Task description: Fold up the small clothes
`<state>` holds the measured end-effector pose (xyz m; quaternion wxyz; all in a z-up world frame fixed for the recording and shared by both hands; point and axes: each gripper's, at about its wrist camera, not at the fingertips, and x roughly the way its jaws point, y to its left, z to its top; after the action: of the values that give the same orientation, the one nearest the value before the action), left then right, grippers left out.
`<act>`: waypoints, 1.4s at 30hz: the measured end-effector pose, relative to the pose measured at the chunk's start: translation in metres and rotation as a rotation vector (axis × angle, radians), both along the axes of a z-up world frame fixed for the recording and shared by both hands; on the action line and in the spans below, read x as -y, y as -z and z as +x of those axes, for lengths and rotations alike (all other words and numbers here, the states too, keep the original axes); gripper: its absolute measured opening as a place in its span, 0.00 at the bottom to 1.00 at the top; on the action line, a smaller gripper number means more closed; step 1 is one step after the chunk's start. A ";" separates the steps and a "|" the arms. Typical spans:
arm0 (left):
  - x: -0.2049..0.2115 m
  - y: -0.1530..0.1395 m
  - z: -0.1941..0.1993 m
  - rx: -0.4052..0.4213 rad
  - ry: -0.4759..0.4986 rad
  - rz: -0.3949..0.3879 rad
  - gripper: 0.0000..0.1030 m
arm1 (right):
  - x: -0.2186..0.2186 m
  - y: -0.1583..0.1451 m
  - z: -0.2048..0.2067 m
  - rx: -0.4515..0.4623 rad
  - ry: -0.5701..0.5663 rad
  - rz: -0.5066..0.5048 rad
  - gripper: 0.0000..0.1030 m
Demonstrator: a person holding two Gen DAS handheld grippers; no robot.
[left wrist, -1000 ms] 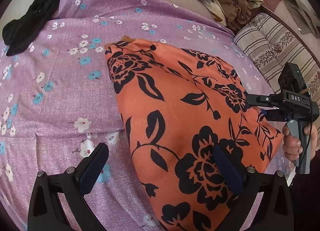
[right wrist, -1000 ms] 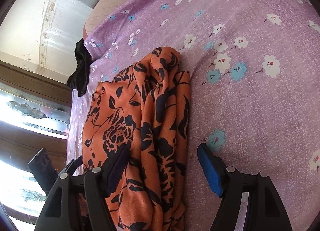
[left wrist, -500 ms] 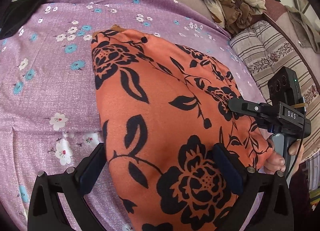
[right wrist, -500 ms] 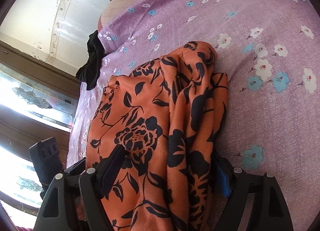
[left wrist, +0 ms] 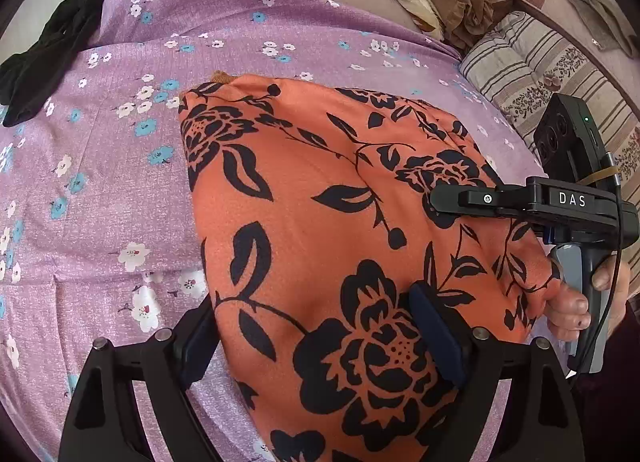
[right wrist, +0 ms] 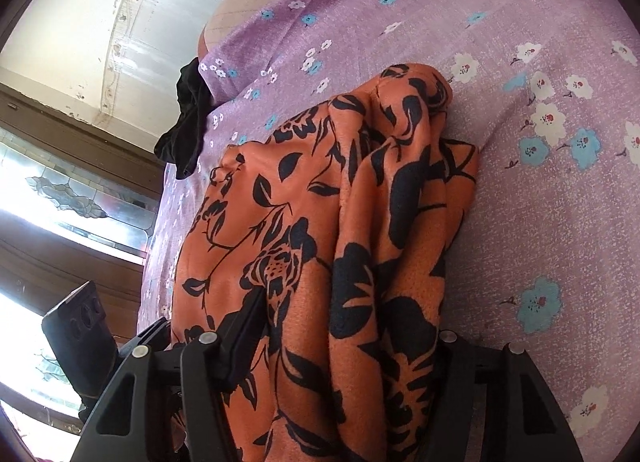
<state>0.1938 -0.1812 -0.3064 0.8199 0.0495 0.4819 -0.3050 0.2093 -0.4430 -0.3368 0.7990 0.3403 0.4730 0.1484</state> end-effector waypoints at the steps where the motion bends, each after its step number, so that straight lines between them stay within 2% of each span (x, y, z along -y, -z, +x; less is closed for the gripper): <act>1: 0.001 0.000 0.000 -0.001 0.000 -0.001 0.87 | 0.000 0.000 0.000 0.000 -0.001 -0.001 0.62; 14: 0.003 0.002 0.002 0.001 0.004 -0.008 0.86 | 0.000 0.001 0.002 0.003 -0.011 -0.005 0.62; 17: 0.001 -0.002 0.001 0.024 0.003 -0.029 0.72 | -0.004 -0.003 0.002 0.000 -0.012 -0.026 0.60; 19: -0.003 -0.007 0.001 0.043 0.004 -0.044 0.55 | -0.008 -0.008 0.001 0.003 -0.017 -0.034 0.51; 22: -0.010 -0.011 0.004 0.034 -0.005 -0.083 0.42 | -0.017 -0.021 0.000 0.017 -0.022 -0.069 0.47; 25: -0.013 -0.016 0.005 0.033 -0.007 -0.103 0.37 | -0.026 -0.036 -0.004 0.048 -0.025 -0.092 0.42; 31: -0.035 -0.043 -0.001 0.086 -0.042 -0.127 0.36 | -0.048 -0.072 -0.013 0.131 -0.028 -0.108 0.40; 34: -0.055 -0.060 -0.006 0.121 -0.071 -0.134 0.36 | -0.060 -0.084 -0.016 0.166 -0.027 -0.074 0.40; 38: -0.074 -0.077 -0.015 0.181 -0.115 -0.122 0.36 | -0.083 -0.092 -0.019 0.202 -0.023 -0.020 0.40; 42: -0.092 -0.082 -0.015 0.190 -0.161 -0.121 0.36 | -0.113 -0.093 -0.018 0.206 -0.030 0.000 0.40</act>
<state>0.1785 -0.0887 -0.2246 0.8853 -0.0101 0.3852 -0.2604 0.1909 -0.3302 -0.2436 0.8411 0.3162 0.3933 0.1946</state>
